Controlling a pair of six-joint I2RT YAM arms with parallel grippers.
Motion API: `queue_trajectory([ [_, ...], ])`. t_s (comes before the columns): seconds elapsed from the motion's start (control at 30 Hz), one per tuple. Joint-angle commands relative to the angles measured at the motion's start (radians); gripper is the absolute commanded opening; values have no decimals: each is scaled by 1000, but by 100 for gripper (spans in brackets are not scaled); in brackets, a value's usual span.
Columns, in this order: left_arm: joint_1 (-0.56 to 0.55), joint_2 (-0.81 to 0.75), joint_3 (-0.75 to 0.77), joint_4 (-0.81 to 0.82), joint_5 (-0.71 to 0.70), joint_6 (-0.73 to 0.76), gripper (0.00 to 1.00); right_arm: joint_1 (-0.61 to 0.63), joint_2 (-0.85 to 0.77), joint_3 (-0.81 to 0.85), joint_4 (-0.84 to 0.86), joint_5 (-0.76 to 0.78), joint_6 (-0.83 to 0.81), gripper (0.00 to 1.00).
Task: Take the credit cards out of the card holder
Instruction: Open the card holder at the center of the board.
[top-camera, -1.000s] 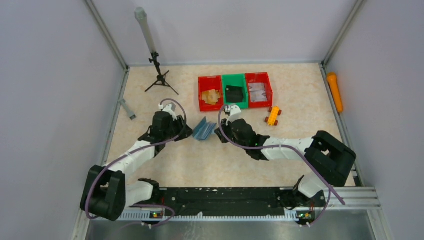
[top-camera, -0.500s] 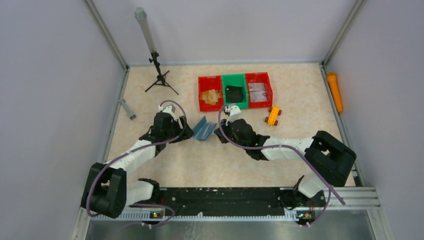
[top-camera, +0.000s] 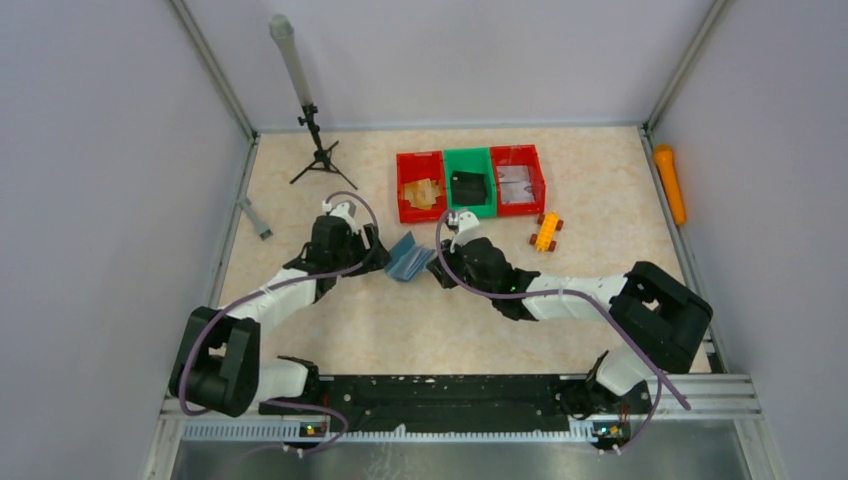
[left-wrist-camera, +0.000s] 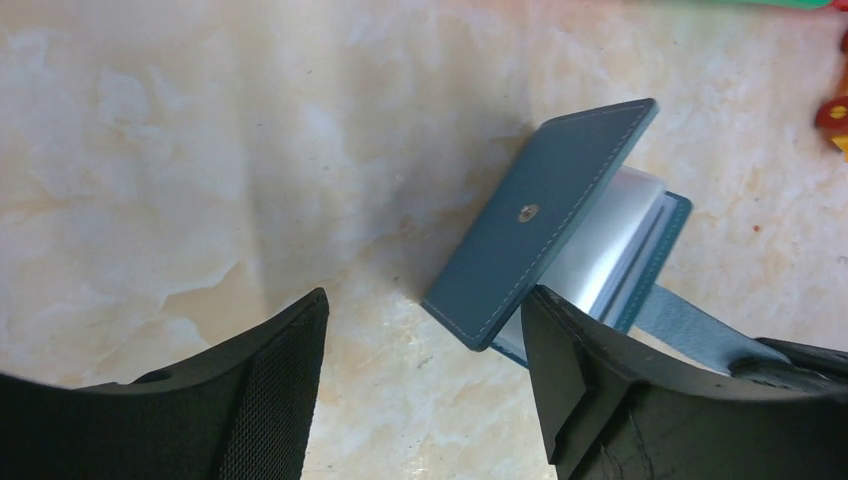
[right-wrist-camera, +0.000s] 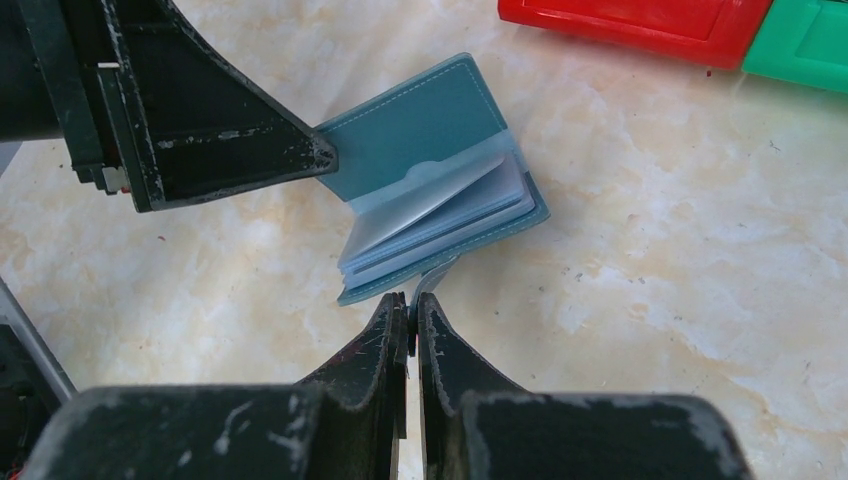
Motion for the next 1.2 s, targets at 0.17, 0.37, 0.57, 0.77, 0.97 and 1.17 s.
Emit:
queue_trajectory([
  [0.17, -7, 81, 82, 100, 123, 25, 52, -10, -6, 39, 20, -21, -10, 0],
  [0.37, -11, 104, 96, 101, 155, 32, 23, -11, -4, 39, 20, -23, -7, 0],
  [0.57, -11, 44, 53, 96, 136, 7, 0, -39, -1, 47, -42, 37, 40, 0],
  [0.77, -10, 55, 5, 136, 157, -55, 0, -144, 21, 11, -14, -88, 155, 33],
  [0.97, -11, 133, -34, 187, 175, -122, 0, -231, 82, -40, 119, -282, 254, 66],
  [1.17, -9, 223, 22, 103, 141, -125, 0, -235, 176, 16, 73, -325, 285, 69],
])
